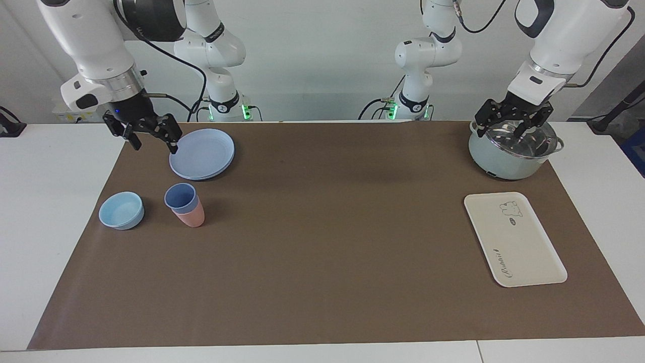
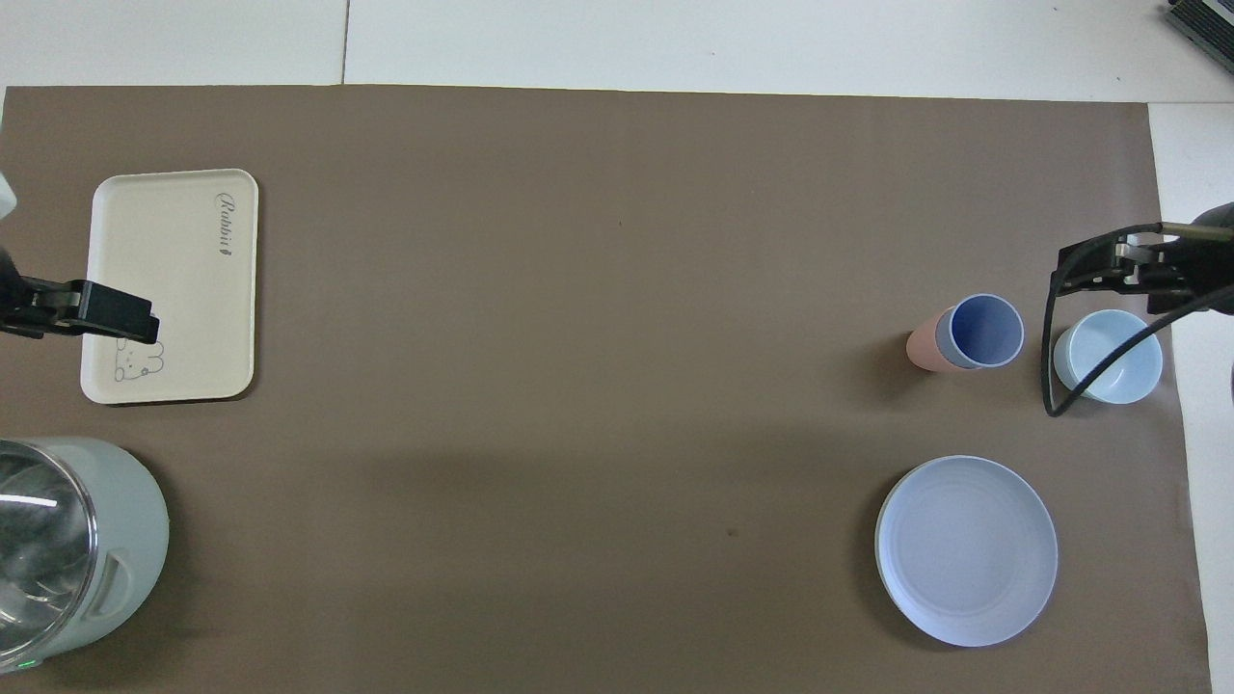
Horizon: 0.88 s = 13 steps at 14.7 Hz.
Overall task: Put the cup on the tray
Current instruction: 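Raise the right gripper and open it above the cups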
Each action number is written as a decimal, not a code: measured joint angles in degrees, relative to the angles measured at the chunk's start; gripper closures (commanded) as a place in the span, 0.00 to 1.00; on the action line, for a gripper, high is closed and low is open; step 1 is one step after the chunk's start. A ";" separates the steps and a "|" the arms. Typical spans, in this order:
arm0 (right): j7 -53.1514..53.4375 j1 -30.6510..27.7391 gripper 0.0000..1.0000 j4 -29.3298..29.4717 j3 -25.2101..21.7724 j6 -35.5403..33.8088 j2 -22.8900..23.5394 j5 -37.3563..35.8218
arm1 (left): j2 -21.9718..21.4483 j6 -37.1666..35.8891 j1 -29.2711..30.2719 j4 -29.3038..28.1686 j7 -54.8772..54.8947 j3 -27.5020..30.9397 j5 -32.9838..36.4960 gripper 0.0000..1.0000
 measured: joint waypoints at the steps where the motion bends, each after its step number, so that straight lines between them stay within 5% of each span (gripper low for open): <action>1: 2.56 -0.71 0.11 -0.04 -0.02 1.30 0.99 0.03 | 0.00 0.00 0.00 0.00 0.00 -0.06 0.00 0.00; 13: 38.75 -9.55 0.07 1.31 -0.18 9.59 15.01 7.31 | -0.03 0.07 -0.01 0.00 0.00 -0.51 0.00 0.00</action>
